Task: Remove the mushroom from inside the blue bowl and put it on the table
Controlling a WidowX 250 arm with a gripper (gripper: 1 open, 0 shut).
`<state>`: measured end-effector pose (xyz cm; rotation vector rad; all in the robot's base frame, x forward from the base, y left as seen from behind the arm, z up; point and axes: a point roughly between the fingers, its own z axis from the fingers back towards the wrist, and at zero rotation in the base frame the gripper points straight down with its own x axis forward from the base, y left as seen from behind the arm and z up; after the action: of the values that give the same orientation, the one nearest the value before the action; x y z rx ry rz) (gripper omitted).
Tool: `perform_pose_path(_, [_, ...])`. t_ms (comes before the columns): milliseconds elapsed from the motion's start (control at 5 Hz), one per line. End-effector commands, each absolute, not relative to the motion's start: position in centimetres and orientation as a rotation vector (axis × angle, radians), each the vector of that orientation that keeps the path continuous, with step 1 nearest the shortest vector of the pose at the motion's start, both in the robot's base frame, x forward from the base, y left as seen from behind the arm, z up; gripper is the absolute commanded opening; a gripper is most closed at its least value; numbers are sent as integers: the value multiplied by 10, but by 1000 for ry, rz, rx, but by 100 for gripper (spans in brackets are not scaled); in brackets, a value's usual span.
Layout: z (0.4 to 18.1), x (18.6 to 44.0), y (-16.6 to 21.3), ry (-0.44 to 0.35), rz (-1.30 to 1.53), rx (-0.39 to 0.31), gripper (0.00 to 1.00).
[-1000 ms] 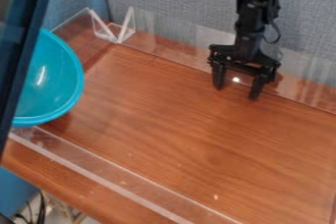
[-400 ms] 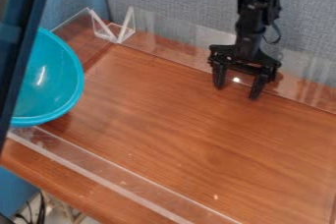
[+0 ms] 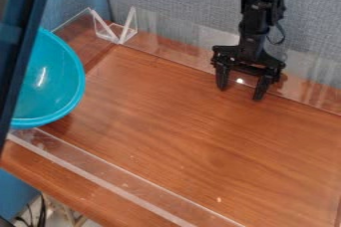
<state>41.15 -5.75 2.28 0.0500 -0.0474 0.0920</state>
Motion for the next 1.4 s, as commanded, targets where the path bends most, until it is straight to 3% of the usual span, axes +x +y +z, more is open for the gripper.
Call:
perform_pose_path(0, [34,415,-53,-84,113,57,100])
perform_pose_path(1200, [33,415,-44,-95,177,75,100])
